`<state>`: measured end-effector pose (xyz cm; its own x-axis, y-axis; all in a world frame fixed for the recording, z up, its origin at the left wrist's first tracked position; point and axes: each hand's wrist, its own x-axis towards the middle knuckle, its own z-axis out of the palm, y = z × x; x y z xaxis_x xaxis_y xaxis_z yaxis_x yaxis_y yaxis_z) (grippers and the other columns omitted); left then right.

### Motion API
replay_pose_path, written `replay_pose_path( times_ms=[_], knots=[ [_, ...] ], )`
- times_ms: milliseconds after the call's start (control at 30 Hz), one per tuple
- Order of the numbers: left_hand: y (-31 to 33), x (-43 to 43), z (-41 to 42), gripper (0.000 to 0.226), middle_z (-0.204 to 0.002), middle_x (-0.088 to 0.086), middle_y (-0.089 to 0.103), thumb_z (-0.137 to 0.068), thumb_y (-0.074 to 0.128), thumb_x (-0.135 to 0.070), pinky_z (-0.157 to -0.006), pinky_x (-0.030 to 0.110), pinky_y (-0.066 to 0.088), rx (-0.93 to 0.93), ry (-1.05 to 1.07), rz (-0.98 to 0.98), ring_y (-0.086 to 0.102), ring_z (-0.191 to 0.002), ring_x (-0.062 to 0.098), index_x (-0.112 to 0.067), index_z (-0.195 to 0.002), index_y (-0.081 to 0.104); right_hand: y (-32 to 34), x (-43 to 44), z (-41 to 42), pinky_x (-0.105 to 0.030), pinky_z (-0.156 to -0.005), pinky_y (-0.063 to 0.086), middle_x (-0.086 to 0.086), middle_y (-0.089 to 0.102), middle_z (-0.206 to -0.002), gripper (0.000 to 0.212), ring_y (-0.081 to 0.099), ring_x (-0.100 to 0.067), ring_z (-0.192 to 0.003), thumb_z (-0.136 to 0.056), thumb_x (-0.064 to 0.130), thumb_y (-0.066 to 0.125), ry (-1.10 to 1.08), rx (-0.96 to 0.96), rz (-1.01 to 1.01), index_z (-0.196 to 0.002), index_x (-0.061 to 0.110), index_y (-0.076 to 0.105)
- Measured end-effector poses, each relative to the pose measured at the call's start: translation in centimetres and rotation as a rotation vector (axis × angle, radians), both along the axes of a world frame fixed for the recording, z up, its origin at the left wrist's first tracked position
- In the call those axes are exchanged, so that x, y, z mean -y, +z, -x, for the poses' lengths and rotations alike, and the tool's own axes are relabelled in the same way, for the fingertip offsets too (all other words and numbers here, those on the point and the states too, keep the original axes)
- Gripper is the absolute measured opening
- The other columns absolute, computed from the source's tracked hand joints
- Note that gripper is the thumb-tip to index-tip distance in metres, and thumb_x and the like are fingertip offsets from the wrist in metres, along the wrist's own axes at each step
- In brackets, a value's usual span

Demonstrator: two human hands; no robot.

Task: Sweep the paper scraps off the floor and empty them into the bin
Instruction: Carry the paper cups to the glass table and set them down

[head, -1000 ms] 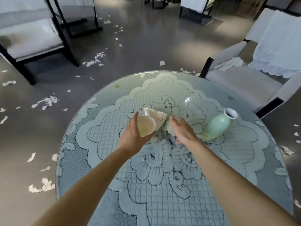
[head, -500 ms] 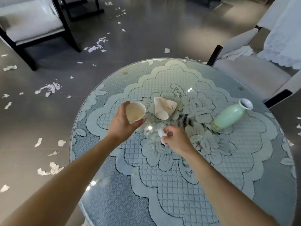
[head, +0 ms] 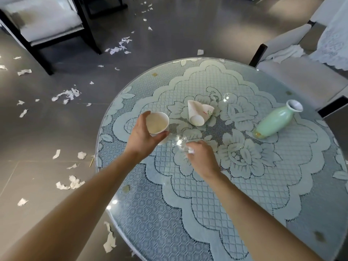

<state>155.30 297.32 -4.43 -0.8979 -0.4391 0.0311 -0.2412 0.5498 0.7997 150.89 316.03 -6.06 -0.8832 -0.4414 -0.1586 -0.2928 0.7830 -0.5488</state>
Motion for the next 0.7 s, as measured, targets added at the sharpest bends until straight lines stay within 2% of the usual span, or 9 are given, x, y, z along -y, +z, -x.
replay_pose_path(
  times_ms=[67,200,300,367,433,533,600,700],
  knots=[
    [0.0,-0.1,0.0,0.083,-0.137,0.01,0.046,-0.077,0.078,-0.039,-0.087,0.034,0.041,-0.002,-0.006,0.008,0.048,-0.114,0.026,-0.015,-0.142,0.031,-0.4,0.3,0.0,-0.031,-0.093,0.048,-0.013,0.06,-0.117,0.038,0.059,-0.025,-0.106,-0.087,0.003,0.065,0.037,-0.028,-0.03,-0.125,0.008,0.063],
    [0.0,-0.1,0.4,0.083,-0.137,0.011,0.046,-0.077,0.078,-0.039,-0.086,0.034,0.041,-0.004,-0.004,0.012,0.047,-0.111,0.023,-0.015,-0.142,0.032,-0.9,0.6,0.2,-0.027,-0.078,0.051,-0.013,0.068,-0.104,0.016,0.064,-0.021,-0.092,-0.09,0.0,0.059,0.023,-0.023,-0.05,-0.1,0.002,0.072],
    [0.1,-0.1,0.9,0.083,-0.138,0.01,0.045,-0.077,0.077,-0.042,-0.085,0.034,0.041,-0.006,-0.008,0.013,0.043,-0.107,0.018,-0.016,-0.142,0.031,-0.6,0.5,1.8,-0.012,-0.057,0.045,-0.01,0.071,-0.104,0.012,0.062,-0.008,-0.072,-0.091,0.005,0.061,-0.157,0.133,0.125,-0.095,0.002,0.072],
    [0.2,0.0,1.5,0.083,-0.138,0.009,0.044,-0.077,0.076,-0.044,-0.085,0.034,0.04,-0.003,-0.017,0.013,0.042,-0.107,0.016,-0.018,-0.143,0.03,0.4,0.1,4.0,-0.013,-0.05,0.047,-0.005,0.069,-0.103,0.006,0.064,-0.007,-0.068,-0.089,0.008,0.064,-0.371,0.263,0.315,-0.093,0.01,0.069],
    [0.3,0.1,2.4,0.083,-0.139,0.008,0.044,-0.078,0.075,-0.045,-0.083,0.033,0.039,0.0,-0.018,0.009,0.042,-0.107,0.015,-0.019,-0.143,0.03,1.7,-0.4,6.9,-0.016,-0.053,0.053,-0.001,0.064,-0.101,0.013,0.067,-0.01,-0.068,-0.086,0.007,0.067,-0.49,0.306,0.449,-0.098,0.012,0.066],
    [0.4,0.4,3.8,0.084,-0.138,0.004,0.046,-0.077,0.075,-0.046,-0.084,0.031,0.039,-0.003,-0.003,-0.024,0.043,-0.107,0.013,-0.022,-0.143,0.029,3.6,-0.7,11.0,-0.018,-0.053,0.052,-0.003,0.066,-0.089,0.013,0.063,-0.011,-0.061,-0.082,0.008,0.073,-0.522,0.219,0.508,-0.095,0.006,0.071],
    [0.3,0.6,4.8,0.084,-0.137,0.003,0.046,-0.076,0.076,-0.047,-0.087,0.03,0.04,0.004,-0.003,-0.046,0.043,-0.108,0.014,-0.025,-0.143,0.029,4.2,-0.5,13.4,-0.023,-0.062,0.052,-0.006,0.07,-0.088,0.017,0.064,-0.015,-0.071,-0.081,0.013,0.075,-0.509,0.157,0.505,-0.094,0.003,0.074],
    [-0.1,0.7,5.9,0.085,-0.137,0.003,0.045,-0.075,0.077,-0.046,-0.088,0.03,0.039,0.015,-0.01,-0.06,0.043,-0.109,0.014,-0.026,-0.143,0.029,4.3,0.5,15.6,-0.033,-0.082,0.053,-0.005,0.072,-0.1,0.022,0.066,-0.021,-0.094,-0.08,0.019,0.076,-0.465,0.163,0.489,-0.097,0.007,0.075]
  ],
)
